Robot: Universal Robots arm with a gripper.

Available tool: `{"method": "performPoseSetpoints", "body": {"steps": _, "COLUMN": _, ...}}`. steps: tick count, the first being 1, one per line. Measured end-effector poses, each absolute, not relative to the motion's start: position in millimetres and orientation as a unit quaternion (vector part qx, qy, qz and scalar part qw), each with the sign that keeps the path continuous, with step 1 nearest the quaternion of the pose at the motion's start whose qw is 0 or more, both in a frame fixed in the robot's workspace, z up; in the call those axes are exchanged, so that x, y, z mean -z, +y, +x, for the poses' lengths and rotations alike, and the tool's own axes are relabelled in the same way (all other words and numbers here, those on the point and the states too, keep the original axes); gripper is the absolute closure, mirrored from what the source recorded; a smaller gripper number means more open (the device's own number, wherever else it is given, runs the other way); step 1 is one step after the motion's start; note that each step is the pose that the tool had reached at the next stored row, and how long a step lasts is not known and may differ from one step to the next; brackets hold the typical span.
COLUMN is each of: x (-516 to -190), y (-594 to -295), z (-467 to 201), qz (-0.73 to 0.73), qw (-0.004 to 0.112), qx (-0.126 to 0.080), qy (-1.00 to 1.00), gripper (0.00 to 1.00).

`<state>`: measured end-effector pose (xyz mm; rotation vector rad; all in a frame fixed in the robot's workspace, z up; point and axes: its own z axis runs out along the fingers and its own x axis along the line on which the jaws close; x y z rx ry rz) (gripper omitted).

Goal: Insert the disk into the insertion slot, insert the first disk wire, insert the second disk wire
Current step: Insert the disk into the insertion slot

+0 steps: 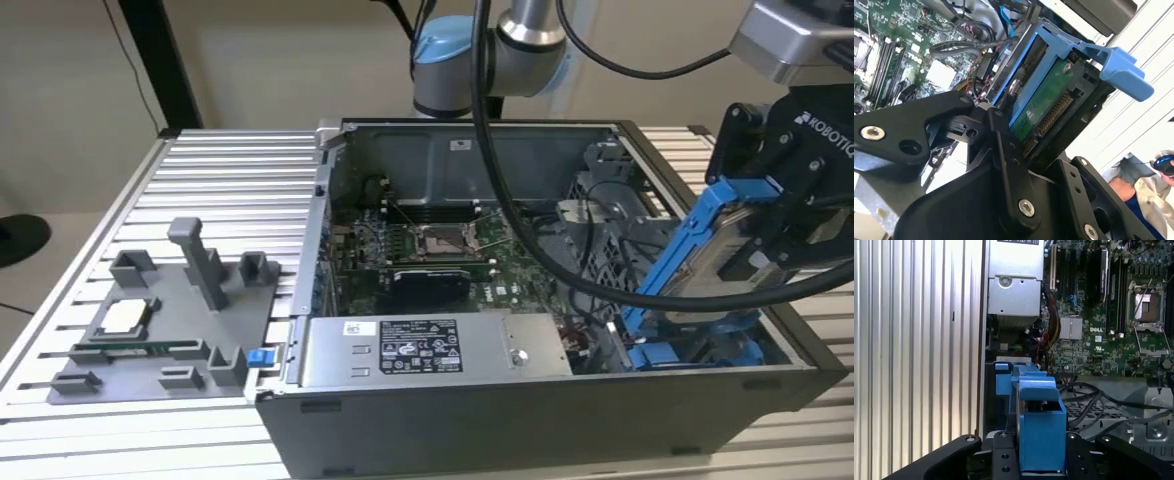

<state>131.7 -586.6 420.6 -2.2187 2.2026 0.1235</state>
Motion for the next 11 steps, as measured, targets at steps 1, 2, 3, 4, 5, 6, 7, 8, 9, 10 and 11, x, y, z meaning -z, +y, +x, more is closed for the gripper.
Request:
{"method": "performPoseSetpoints", "body": {"steps": 1, "x": -419.6, "y": -586.6, "z": 131.7, "qz": -0.709, "qw": 0.006, "qx": -0.04, "qy": 0.704, "gripper": 1.0}}
{"method": "performPoseSetpoints", "body": {"steps": 2, "x": -418.5, "y": -586.7, "z": 131.7, "qz": -0.709, "qw": 0.006, "qx": -0.04, "qy": 0.704, "gripper": 1.0}}
{"method": "performPoseSetpoints", "body": {"steps": 3, "x": -417.4, "y": -586.6, "z": 131.8, "qz": -0.708, "qw": 0.007, "qx": -0.04, "qy": 0.705, "gripper": 1.0}}
{"method": "performPoseSetpoints", "body": {"steps": 4, "x": -416.4, "y": -586.6, "z": 131.8, "qz": -0.708, "qw": 0.007, "qx": -0.04, "qy": 0.705, "gripper": 1.0}}
{"method": "performPoseSetpoints", "body": {"steps": 5, "x": -415.4, "y": -586.6, "z": 131.8, "qz": -0.708, "qw": 0.007, "qx": -0.04, "qy": 0.705, "gripper": 1.0}}
{"method": "performPoseSetpoints", "body": {"steps": 6, "x": -414.5, "y": -586.6, "z": 131.8, "qz": -0.707, "qw": 0.007, "qx": -0.04, "qy": 0.706, "gripper": 1.0}}
{"method": "performPoseSetpoints", "body": {"steps": 7, "x": -413.6, "y": -586.6, "z": 131.8, "qz": -0.707, "qw": 0.007, "qx": -0.04, "qy": 0.706, "gripper": 1.0}}
{"method": "performPoseSetpoints", "body": {"steps": 8, "x": -412.8, "y": -586.6, "z": 131.8, "qz": -0.706, "qw": 0.007, "qx": -0.04, "qy": 0.707, "gripper": 1.0}}
{"method": "performPoseSetpoints", "body": {"steps": 9, "x": -412.0, "y": -586.6, "z": 131.8, "qz": -0.706, "qw": 0.008, "qx": -0.041, "qy": 0.707, "gripper": 1.0}}
{"method": "performPoseSetpoints", "body": {"steps": 10, "x": -411.1, "y": -586.6, "z": 131.8, "qz": -0.705, "qw": 0.008, "qx": -0.041, "qy": 0.708, "gripper": 1.0}}
{"method": "performPoseSetpoints", "body": {"steps": 11, "x": -410.2, "y": -586.6, "z": 131.8, "qz": -0.705, "qw": 0.008, "qx": -0.041, "qy": 0.708, "gripper": 1.0}}
